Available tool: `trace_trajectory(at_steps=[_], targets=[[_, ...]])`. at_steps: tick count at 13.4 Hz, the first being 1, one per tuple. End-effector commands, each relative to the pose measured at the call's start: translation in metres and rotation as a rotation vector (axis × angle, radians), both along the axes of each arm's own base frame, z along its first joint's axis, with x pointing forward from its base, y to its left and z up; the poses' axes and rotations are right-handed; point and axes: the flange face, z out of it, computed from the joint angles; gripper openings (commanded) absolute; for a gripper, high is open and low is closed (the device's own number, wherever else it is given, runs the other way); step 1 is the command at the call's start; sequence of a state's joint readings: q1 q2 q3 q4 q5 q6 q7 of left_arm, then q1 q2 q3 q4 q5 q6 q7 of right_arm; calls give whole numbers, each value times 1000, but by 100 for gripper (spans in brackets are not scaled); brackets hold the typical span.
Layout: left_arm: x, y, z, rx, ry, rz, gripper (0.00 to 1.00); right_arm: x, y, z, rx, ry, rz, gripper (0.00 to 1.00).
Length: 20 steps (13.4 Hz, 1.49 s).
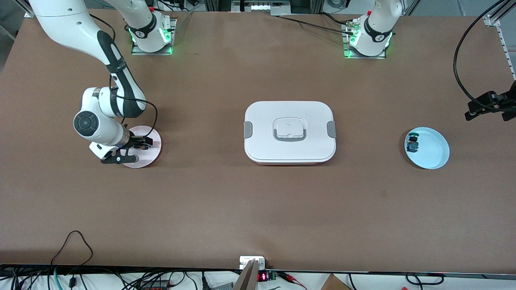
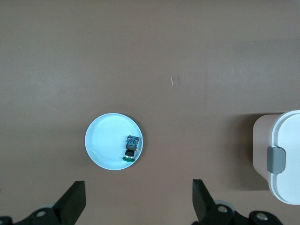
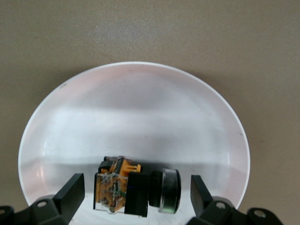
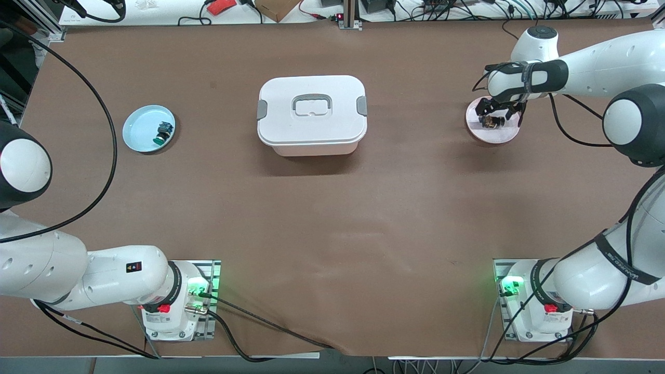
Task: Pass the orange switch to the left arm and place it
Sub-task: 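Close the right gripper on the orange switch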
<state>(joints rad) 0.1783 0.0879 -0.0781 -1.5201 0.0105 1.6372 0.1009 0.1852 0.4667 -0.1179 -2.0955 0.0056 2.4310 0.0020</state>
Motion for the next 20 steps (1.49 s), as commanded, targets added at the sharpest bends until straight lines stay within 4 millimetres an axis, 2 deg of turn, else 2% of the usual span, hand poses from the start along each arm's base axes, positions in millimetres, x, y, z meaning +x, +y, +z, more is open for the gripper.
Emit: trace_trajectory(at_steps=[1, 6, 10, 13, 15, 18, 20], targets=[[3, 0, 5, 13, 1, -18, 100, -5, 1, -3, 4, -3, -16, 100], [3, -1, 6, 13, -2, -19, 100, -6, 0, -4, 5, 0, -16, 100], [3, -1, 6, 15, -1, -19, 100, -7, -2, -5, 6, -1, -11, 77], [3, -2, 6, 15, 0, -21, 100, -4, -2, -2, 7, -9, -6, 46], [3, -2, 6, 15, 0, -21, 100, -2, -2, 0, 8, -12, -5, 32], [3, -2, 6, 15, 0, -21, 100, 1, -1, 6, 7, -23, 2, 26], [3, -2, 5, 15, 2, -21, 100, 10, 1, 19, 10, -48, 11, 23]])
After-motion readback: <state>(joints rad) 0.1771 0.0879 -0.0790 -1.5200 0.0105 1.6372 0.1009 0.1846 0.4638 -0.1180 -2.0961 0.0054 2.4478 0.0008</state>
